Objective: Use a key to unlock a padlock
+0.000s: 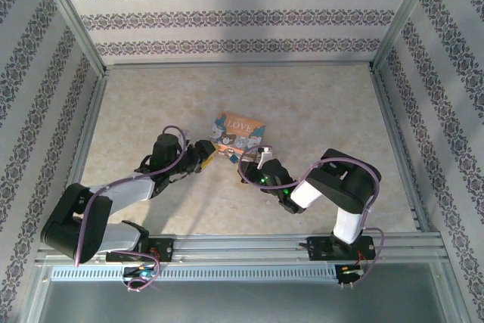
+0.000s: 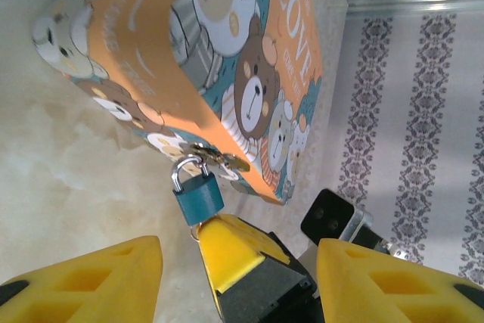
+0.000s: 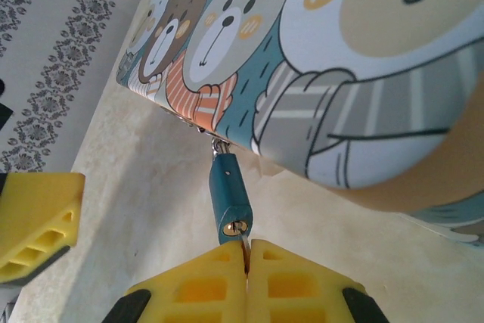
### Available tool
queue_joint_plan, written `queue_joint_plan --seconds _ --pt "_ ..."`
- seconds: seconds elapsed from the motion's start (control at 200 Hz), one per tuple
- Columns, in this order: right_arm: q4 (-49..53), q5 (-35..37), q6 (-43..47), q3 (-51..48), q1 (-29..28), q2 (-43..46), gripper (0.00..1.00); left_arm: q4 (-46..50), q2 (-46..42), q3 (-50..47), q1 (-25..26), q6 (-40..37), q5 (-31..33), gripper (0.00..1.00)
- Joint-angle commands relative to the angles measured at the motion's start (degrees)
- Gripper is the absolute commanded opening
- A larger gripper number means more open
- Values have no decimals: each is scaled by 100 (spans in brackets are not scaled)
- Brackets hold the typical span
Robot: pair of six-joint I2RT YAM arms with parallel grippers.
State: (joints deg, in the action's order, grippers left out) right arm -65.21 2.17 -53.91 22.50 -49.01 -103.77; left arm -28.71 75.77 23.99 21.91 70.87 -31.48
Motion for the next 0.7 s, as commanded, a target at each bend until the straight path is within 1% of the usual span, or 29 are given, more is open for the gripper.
queue_joint_plan --seconds 0.0,0.19,0.43,0.695 --pt "-10 110 -84 92 -47 164 0 -778 225 -125 159 318 62 54" --pt "90 142 -81 82 -56 259 0 -1281 611 -184 313 520 141 51" --pt "201 112 -102 117 -56 331 0 -2259 1305 -263 461 957 186 48" --pt "246 117 -120 120 -56 356 0 -2852 1931 -136 600 1068 221 47"
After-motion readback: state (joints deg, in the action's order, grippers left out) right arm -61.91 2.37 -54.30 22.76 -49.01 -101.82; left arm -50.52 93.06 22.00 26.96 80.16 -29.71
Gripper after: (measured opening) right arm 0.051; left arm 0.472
